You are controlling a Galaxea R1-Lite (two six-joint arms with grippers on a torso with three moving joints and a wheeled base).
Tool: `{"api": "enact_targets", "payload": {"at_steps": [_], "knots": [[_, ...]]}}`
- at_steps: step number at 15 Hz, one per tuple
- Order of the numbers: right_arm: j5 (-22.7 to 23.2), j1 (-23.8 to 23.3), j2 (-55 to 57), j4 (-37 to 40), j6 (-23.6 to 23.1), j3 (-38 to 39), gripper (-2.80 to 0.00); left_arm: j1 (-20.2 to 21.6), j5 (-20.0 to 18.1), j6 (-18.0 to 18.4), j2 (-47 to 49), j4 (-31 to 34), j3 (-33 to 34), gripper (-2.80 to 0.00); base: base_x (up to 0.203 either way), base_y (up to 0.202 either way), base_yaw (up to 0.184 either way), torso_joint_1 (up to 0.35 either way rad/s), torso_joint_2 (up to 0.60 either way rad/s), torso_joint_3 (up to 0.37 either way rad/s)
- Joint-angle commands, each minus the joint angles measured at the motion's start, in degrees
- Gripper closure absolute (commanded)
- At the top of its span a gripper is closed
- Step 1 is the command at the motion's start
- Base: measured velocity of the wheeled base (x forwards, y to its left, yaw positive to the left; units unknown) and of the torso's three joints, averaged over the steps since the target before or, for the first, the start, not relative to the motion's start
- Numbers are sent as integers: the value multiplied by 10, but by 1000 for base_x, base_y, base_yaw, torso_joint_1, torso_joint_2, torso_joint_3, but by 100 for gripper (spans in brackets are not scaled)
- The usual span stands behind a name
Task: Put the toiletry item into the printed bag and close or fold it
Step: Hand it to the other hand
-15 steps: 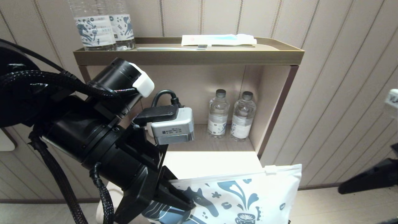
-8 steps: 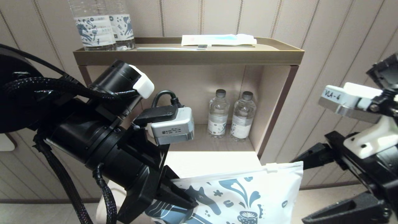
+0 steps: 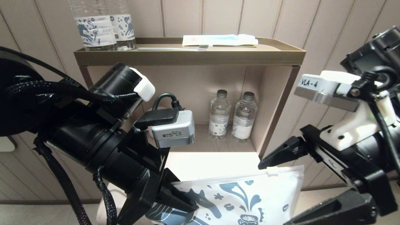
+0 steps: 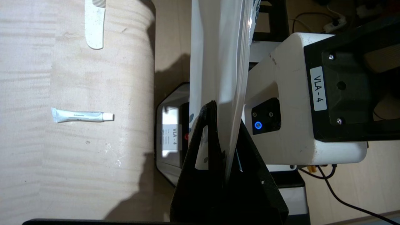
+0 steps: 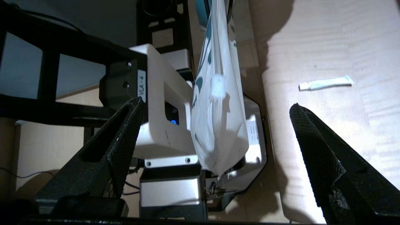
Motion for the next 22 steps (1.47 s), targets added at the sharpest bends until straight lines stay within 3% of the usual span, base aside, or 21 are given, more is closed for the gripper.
{"api": "enact_targets", "payload": {"at_steps": [1,8,14,18,22], "knots": [[21,1,6,-29,6,12,-280,0,-2,1,-2,2,-1,0,0,0,0,0,0,0],[40,-2,14,-86,10,66,-280,0,-2,-1,2,-15,3,0,0,0,0,0,0,0],[42,2,15,-93,9,57,-280,1,-3,-1,3,-24,9,0,0,0,0,0,0,0],[39,2,19,-57,9,32,-280,2,-1,-1,4,-25,12,0,0,0,0,0,0,0],[35,2,49,48,-1,-50,-280,9,-2,1,4,-35,19,0,0,0,0,0,0,0]]}}
